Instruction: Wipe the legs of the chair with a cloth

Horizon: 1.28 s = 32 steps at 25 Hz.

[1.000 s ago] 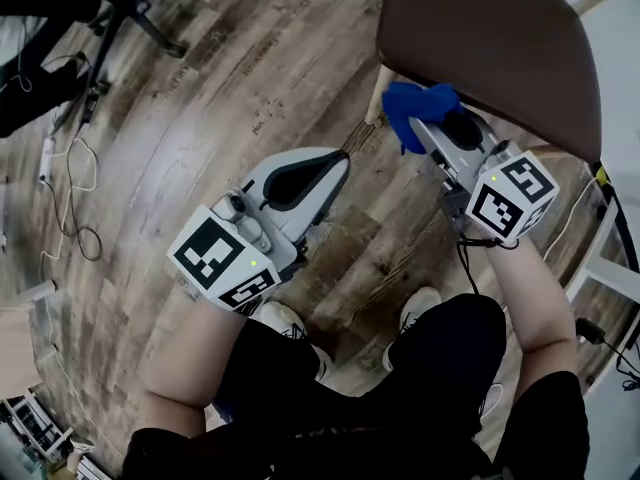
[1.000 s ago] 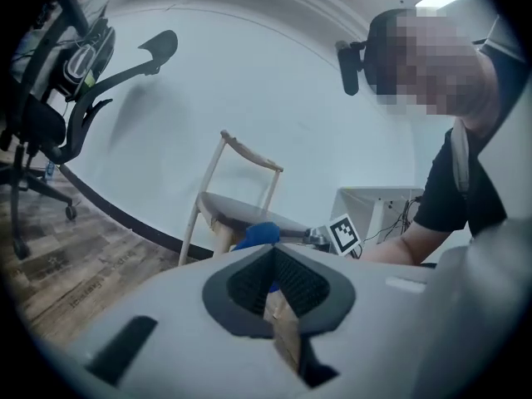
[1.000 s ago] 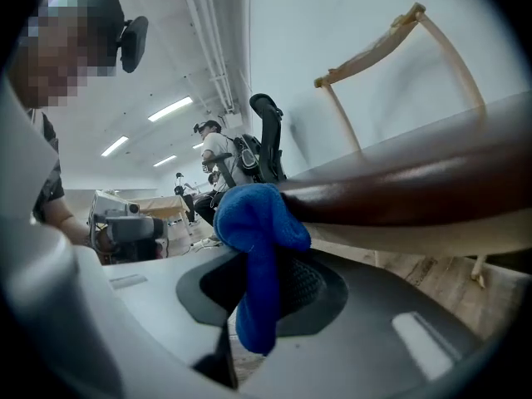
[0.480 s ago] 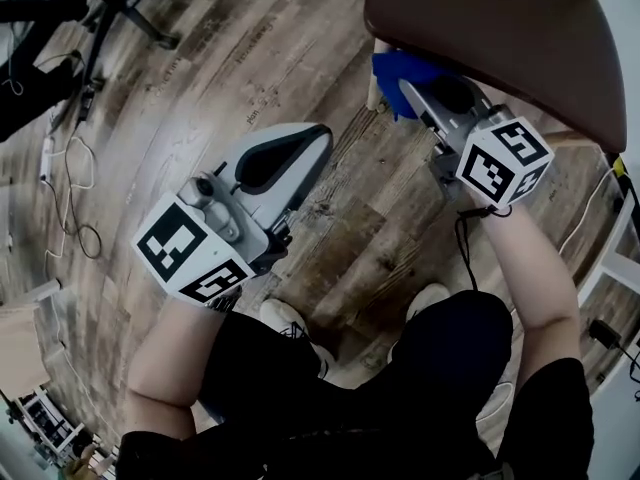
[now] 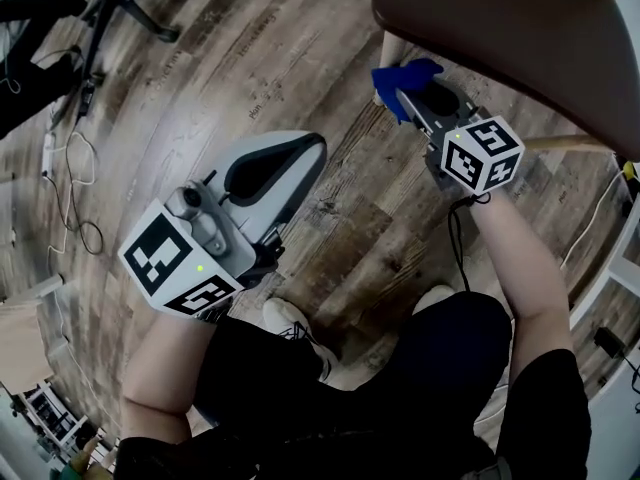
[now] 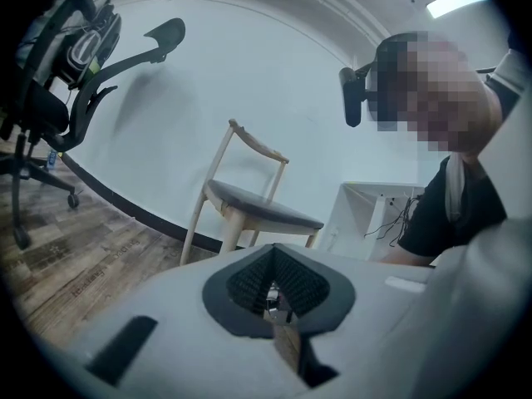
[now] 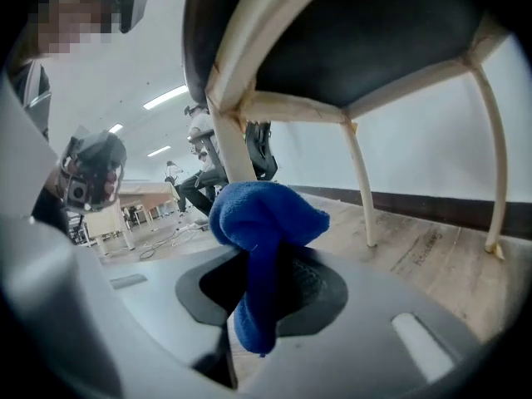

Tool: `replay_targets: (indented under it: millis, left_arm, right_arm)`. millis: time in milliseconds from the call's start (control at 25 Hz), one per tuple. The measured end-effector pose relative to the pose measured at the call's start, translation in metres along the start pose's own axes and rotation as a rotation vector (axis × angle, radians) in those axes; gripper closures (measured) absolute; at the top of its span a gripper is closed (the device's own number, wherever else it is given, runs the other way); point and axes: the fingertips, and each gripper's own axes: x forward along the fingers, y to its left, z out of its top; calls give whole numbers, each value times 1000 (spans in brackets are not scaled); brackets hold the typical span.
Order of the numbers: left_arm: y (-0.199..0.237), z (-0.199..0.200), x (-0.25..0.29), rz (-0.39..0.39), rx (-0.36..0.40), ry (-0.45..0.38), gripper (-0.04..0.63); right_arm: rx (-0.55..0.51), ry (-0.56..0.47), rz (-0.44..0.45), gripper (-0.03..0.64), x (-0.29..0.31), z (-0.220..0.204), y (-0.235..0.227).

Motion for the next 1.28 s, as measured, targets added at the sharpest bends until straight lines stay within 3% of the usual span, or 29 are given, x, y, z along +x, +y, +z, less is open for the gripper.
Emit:
replay_targets:
  millis: [280, 760, 1000, 1280]
  left_arm:
    - [15, -6, -21, 51, -23, 30, 591]
    - [22, -10, -39, 96, -46, 47, 591]
    - [10, -10, -37, 71, -23, 47, 591]
    - [0, -5, -37, 56, 6, 29, 591]
  right_arm:
    - [37, 164, -89, 529, 30, -92, -38]
    - [140, 424, -157, 529, 57, -196, -63]
    - [156, 434, -180, 528, 54, -196, -59]
    - [156, 278, -179, 528, 29, -143, -50]
